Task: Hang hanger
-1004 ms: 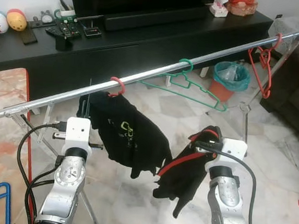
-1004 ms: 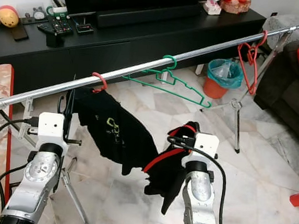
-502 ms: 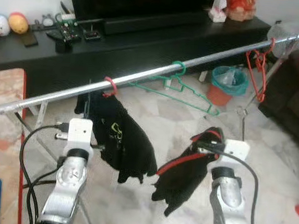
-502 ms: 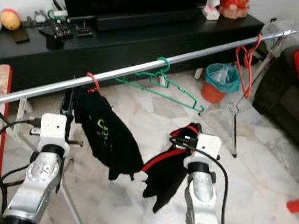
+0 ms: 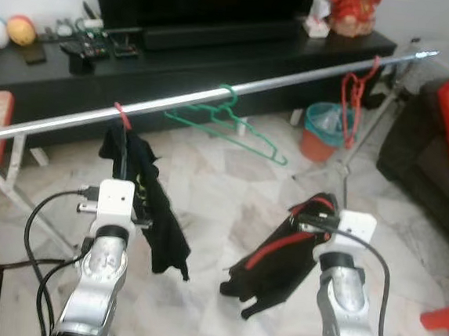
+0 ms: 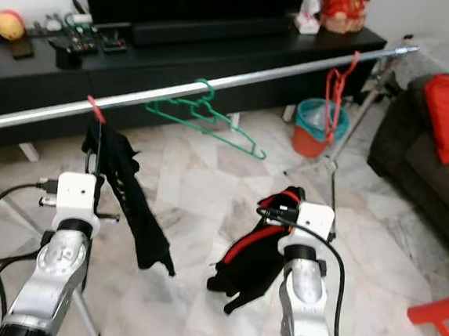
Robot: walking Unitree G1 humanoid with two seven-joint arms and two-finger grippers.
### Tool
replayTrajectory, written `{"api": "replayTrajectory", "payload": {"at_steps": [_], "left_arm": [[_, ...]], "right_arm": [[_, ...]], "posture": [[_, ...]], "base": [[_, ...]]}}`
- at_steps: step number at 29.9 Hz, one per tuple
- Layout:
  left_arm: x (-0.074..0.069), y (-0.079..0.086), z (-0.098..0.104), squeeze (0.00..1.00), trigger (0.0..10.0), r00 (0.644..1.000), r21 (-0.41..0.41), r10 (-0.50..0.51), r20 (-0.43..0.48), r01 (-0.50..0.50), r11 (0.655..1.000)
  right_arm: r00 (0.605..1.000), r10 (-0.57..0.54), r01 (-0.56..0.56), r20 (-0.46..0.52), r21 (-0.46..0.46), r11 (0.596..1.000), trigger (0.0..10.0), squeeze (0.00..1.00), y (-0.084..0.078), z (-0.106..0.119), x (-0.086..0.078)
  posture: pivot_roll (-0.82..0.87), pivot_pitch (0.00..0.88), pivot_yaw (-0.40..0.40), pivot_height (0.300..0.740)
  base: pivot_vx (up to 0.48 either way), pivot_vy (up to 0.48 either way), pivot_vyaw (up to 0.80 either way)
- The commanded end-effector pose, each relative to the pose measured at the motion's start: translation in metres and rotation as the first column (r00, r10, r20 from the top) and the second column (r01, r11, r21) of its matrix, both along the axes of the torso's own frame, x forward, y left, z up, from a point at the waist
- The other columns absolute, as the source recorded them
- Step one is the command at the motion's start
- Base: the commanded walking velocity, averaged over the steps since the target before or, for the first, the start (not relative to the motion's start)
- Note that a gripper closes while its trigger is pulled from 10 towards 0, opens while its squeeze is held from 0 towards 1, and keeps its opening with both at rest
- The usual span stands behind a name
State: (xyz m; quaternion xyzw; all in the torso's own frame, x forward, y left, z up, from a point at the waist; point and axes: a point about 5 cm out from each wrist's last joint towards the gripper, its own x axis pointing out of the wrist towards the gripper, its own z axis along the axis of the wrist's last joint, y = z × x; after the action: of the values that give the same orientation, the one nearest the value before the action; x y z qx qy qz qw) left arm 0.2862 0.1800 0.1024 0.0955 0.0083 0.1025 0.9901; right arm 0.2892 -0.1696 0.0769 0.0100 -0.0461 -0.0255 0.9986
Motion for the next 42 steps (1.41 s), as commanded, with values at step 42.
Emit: {"api": "replayTrajectory", "payload": {"at_steps": [42], "left_arm": [[-0.151, 0.054, -0.190, 0.00, 10.0, 0.617, 0.071, 0.078, -0.783, -0.036, 0.997]], "right_arm": [[1.000, 0.014, -0.014, 0.010, -0.010, 1.000, 10.0, 0.00, 0.003, 0.004, 0.002]], "posture": [[0.03, 0.089, -0.002, 0.740]], "base": [[0.000, 0.000, 0.00]]}}
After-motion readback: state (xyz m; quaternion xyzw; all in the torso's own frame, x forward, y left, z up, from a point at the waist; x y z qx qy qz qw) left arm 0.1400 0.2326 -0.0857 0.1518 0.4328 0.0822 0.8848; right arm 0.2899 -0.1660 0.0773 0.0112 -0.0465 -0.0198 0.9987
